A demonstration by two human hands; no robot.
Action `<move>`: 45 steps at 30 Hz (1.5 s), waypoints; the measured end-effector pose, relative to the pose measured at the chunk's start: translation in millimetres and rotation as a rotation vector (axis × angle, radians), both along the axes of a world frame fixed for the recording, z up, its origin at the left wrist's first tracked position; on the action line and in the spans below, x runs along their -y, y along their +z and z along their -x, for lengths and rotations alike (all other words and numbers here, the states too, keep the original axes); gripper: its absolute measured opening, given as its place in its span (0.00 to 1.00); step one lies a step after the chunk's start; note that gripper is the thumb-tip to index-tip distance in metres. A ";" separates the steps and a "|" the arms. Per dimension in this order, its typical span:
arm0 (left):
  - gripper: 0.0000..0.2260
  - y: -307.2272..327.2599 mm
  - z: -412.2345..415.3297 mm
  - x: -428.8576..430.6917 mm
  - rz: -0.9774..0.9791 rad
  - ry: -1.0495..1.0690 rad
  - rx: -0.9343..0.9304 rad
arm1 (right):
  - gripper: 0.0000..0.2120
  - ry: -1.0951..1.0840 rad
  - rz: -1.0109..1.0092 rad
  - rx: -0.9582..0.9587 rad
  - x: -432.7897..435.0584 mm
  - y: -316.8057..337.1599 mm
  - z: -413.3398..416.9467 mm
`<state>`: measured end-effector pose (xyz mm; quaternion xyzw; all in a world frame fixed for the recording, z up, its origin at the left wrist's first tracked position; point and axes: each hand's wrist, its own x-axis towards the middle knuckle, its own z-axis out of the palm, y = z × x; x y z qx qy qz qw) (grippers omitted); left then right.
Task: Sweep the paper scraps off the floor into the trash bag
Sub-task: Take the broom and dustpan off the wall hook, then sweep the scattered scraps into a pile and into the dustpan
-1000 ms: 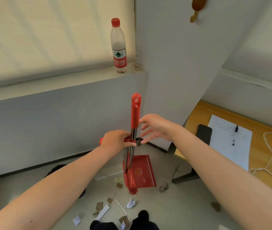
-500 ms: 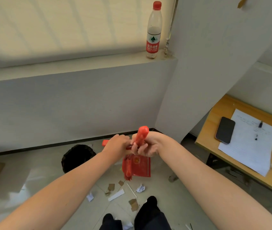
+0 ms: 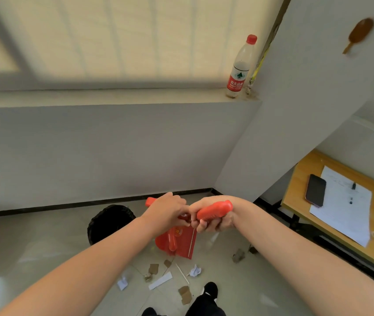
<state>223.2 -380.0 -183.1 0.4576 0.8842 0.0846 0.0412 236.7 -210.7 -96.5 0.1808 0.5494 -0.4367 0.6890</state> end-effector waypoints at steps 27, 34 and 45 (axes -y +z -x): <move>0.16 54.7 -67.8 54.4 -0.184 0.175 0.158 | 0.08 -0.052 -0.394 -0.460 -58.7 64.8 -151.5; 0.15 62.4 -137.4 64.6 -0.288 0.358 0.072 | 0.05 -0.683 -0.275 -0.381 -62.6 65.5 -222.7; 0.16 96.6 -184.4 154.4 -0.253 0.536 -0.076 | 0.08 -0.905 -0.261 -0.383 -59.6 25.2 -269.5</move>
